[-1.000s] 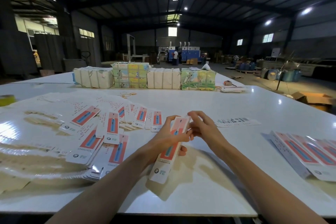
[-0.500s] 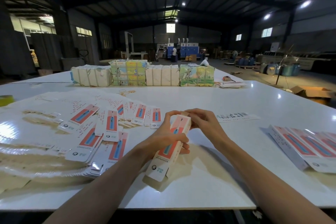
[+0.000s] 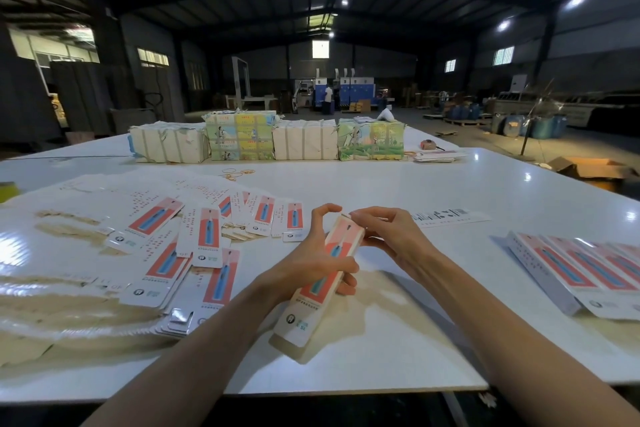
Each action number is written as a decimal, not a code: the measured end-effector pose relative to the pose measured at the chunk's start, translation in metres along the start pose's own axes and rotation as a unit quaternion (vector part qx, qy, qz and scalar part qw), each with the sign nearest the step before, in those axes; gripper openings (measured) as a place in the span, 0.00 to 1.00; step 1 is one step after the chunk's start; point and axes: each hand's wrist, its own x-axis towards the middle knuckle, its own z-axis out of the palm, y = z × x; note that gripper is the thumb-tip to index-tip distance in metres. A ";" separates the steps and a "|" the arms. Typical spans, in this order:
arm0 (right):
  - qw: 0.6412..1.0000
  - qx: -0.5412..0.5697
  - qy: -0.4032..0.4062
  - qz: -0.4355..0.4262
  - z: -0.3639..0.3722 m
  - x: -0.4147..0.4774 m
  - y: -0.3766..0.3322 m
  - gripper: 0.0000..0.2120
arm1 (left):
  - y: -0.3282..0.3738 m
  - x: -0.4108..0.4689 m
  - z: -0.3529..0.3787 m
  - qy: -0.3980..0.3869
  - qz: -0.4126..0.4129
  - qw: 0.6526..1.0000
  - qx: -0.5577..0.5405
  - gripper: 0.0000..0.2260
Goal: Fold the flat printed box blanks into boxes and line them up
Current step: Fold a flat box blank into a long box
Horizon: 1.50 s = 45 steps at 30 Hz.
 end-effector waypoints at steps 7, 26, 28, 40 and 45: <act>1.000 -0.018 0.015 -0.013 -0.001 -0.001 0.000 0.06 | -0.002 0.002 0.000 -0.007 -0.004 1.000 0.005 0.43; 0.995 0.042 -0.084 0.011 -0.005 0.004 0.000 0.11 | -0.007 0.007 -0.001 0.053 0.013 0.997 -0.049 0.39; 0.996 0.040 -0.072 -0.027 0.002 0.003 0.003 0.11 | -0.007 0.009 -0.003 0.087 0.025 0.993 -0.079 0.38; 0.997 -0.038 -0.033 -0.059 -0.001 0.004 0.014 0.07 | -0.011 0.010 -0.002 0.083 0.017 0.994 -0.071 0.36; 0.983 -0.174 0.030 -0.044 0.024 -0.001 0.020 0.21 | -0.010 0.019 0.000 0.181 -0.023 0.974 -0.133 0.25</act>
